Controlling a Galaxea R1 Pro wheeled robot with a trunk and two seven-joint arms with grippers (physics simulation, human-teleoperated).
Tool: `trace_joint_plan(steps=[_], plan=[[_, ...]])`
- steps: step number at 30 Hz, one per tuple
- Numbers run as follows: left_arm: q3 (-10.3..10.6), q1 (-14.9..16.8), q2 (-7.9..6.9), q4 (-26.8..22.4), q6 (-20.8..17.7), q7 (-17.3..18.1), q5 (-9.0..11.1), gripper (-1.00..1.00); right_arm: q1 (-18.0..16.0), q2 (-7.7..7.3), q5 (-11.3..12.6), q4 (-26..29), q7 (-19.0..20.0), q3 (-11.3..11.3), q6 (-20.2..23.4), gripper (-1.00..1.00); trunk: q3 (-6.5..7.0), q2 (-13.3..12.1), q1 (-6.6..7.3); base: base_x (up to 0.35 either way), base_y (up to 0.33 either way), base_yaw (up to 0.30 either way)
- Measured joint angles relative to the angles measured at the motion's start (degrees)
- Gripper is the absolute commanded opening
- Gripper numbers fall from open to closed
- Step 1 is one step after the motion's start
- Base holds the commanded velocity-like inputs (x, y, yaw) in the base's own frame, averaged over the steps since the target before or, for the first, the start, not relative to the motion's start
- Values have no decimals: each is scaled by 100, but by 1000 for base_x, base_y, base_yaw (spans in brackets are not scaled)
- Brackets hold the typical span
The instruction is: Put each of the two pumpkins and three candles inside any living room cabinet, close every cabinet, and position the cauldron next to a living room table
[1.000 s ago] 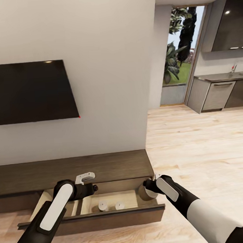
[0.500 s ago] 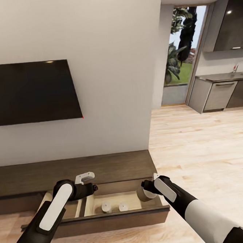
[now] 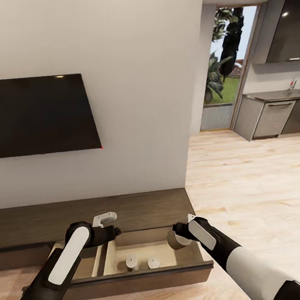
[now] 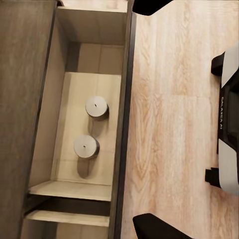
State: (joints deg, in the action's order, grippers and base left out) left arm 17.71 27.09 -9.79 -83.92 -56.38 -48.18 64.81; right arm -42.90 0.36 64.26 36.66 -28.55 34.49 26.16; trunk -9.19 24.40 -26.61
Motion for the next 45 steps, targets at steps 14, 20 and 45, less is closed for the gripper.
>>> trace_joint_plan(steps=[14,20,45], plan=[[-11,0,0,1,0,0,4,100,0,51,24,-11,-36,3,36,-100,0,0,-1,73,0,0],[-76,0,8,-124,7,0,11,100,0,268,8,-17,-585,10,60,-100,-17,38,-23,1,0,0],[-457,1,9,-200,1,0,30,100,0,670,-382,-20,-1391,0,15,-100,-469,1044,-573,0,0,0]])
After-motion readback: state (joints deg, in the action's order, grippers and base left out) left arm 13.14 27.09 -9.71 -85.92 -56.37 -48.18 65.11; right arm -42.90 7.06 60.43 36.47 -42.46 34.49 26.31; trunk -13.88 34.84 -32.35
